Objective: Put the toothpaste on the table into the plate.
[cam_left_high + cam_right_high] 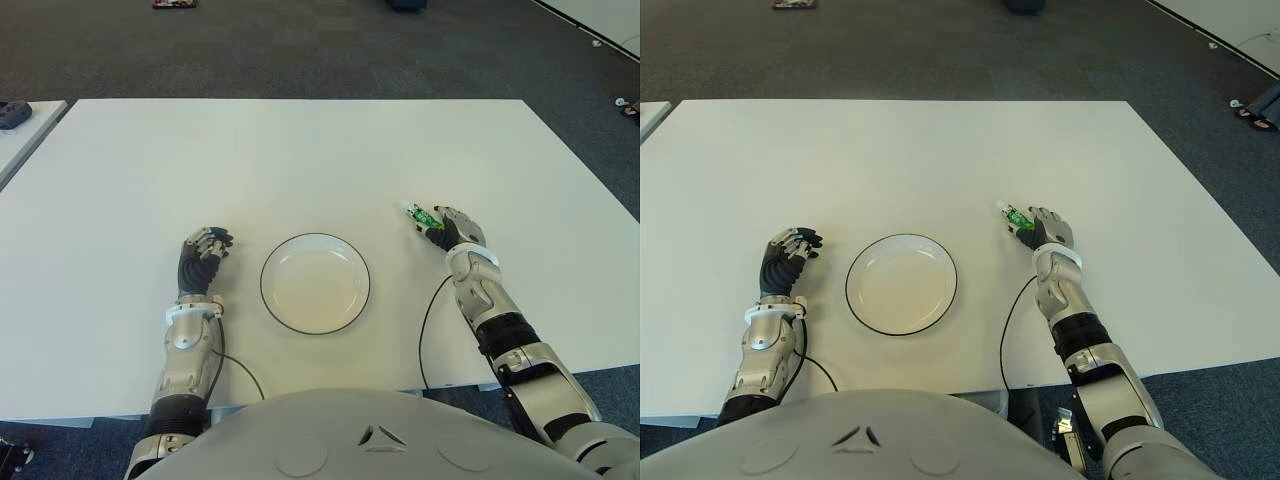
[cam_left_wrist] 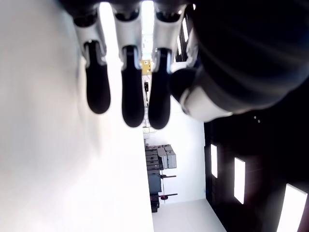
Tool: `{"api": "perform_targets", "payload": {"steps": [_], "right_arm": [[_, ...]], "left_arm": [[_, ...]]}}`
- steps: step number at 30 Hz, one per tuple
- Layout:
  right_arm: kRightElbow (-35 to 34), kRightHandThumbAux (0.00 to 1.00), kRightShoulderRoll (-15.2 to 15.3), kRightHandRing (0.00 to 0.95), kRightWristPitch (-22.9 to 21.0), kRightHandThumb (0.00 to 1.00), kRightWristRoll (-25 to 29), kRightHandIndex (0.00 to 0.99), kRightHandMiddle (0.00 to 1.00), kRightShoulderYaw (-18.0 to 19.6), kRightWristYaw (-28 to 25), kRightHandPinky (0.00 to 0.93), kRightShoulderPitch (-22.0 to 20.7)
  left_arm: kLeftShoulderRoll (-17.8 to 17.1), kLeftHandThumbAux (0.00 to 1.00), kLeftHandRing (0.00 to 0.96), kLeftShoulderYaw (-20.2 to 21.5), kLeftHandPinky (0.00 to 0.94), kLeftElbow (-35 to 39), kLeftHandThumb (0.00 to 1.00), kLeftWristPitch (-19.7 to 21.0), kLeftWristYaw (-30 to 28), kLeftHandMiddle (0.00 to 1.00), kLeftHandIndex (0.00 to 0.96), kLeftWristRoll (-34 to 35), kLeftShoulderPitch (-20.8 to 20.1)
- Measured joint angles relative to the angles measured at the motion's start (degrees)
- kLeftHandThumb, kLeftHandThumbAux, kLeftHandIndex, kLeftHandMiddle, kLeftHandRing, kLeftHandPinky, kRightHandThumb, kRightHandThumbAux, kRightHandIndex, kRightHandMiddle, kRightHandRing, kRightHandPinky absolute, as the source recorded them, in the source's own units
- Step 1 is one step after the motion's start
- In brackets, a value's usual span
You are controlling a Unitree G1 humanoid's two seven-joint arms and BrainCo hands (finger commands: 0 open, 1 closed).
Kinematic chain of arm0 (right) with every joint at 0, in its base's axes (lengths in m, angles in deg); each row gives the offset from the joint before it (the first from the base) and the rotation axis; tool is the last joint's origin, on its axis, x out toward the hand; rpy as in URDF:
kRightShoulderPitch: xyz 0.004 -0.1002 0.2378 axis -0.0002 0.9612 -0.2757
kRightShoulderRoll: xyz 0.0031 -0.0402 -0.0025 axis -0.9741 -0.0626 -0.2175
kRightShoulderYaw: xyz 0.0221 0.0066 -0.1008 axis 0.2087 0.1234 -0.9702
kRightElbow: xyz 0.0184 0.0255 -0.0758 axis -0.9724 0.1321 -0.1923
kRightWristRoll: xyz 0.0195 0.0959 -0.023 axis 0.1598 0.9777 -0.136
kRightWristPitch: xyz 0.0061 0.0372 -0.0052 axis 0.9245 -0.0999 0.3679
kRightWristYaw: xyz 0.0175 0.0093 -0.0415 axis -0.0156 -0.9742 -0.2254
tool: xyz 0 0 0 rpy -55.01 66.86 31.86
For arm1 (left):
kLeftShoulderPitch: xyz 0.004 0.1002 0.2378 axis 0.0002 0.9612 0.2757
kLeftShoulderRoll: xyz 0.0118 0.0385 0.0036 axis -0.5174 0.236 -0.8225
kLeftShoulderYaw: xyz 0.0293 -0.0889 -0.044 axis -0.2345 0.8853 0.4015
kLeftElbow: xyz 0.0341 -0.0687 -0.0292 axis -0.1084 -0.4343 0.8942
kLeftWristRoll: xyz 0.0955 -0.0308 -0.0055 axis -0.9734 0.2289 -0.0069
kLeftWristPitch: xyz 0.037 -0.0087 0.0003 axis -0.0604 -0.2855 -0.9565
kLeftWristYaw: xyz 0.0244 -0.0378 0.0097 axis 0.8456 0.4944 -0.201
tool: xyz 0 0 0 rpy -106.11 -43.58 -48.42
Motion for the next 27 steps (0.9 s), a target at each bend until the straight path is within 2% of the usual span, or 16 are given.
{"api": "perform_targets", "payload": {"steps": [16,23,27], "right_arm": [[4.8,0.345,1.1,0.000,4.9,0.396,-2.3,0.000,0.000,-3.8,2.1,0.000,-1.4],[8.0,0.375,0.4,0.000,5.7,0.391,-2.3,0.011,0.000,-5.0,2.7,0.000,-3.7],[11.5,0.389,-1.2,0.000,5.7,0.412,-2.2,0.026,0.000,-5.2,4.1,0.000,-5.8]], "left_arm": [[0.2,0.722,0.483,-0.1,0.481,0.5,0.704,-0.2,0.0,0.475,0.427,-0.1,0.9],[0.2,0.722,0.484,-0.1,0.480,0.7,0.703,-0.2,0.1,0.476,0.427,-1.0,1.3],[0.4,0.722,0.483,-0.1,0.480,1.3,0.703,0.5,0.3,0.475,0.427,-1.0,1.7]]}}
